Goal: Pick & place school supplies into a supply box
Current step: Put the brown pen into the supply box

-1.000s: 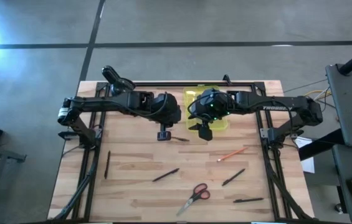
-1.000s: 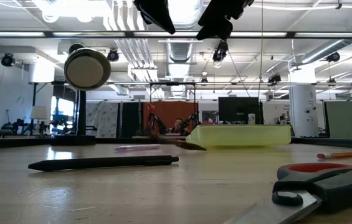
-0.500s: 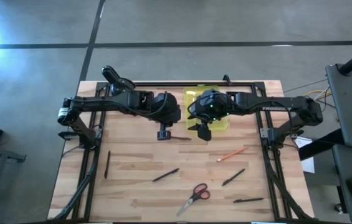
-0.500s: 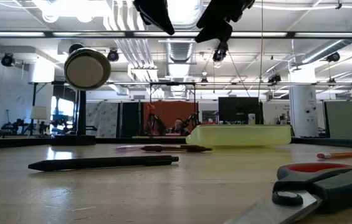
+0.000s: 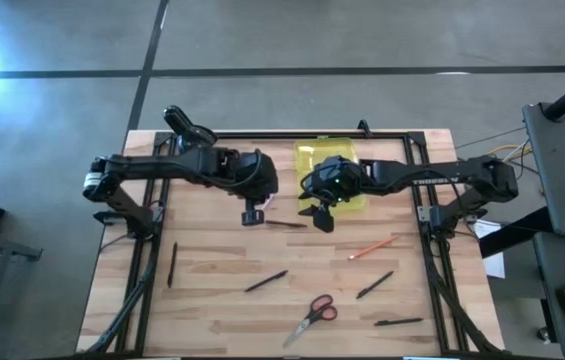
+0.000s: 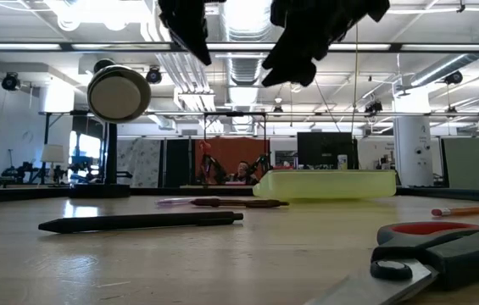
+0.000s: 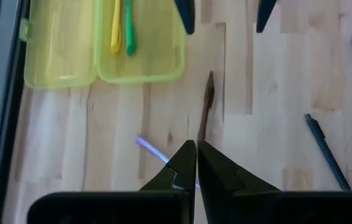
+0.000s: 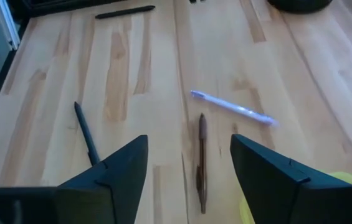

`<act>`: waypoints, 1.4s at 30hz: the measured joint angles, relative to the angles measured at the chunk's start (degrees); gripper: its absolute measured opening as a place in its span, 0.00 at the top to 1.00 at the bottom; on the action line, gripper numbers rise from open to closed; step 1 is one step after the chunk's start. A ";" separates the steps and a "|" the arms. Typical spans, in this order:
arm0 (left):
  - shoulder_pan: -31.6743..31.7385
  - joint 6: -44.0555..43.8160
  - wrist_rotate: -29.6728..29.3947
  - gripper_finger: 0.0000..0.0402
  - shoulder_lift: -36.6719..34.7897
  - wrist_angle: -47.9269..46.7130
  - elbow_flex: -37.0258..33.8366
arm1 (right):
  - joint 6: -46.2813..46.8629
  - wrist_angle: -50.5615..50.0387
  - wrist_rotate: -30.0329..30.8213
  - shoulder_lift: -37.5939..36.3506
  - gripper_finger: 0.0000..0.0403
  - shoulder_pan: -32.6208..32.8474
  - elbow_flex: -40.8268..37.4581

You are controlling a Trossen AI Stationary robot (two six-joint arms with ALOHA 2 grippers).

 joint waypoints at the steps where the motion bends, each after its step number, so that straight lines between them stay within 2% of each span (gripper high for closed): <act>1: -0.01 -0.57 -0.02 1.00 -0.76 0.81 -1.64 | 0.44 1.02 -0.07 0.00 0.46 -0.04 -1.08; 12: -0.05 -9.24 0.05 1.00 -15.18 16.53 -23.96 | 3.13 8.89 -0.12 0.38 0.46 -0.26 -8.28; 15: -0.05 -12.08 0.07 1.00 -19.24 19.15 -28.72 | 3.17 9.38 -0.14 2.78 0.46 -0.29 -7.83; 19: -0.05 -15.06 0.07 1.00 -23.47 22.04 -33.00 | 1.72 8.74 -0.64 9.54 0.46 -0.20 -3.74; 27: -0.09 -18.02 0.07 1.00 -27.75 22.37 -34.05 | -3.17 7.40 -0.51 23.73 0.46 -0.13 8.06; 33: -0.11 -18.39 0.07 1.00 -28.92 21.66 -34.03 | -7.48 -4.08 0.36 32.89 0.46 -0.10 16.55; 37: -0.16 -18.37 0.07 1.00 -29.19 20.06 -34.05 | -7.83 -9.44 3.10 37.06 0.51 0.09 20.18; 42: -0.19 -18.02 -0.18 1.00 -29.19 17.30 -34.05 | -7.83 -10.76 3.34 39.43 0.61 0.13 22.47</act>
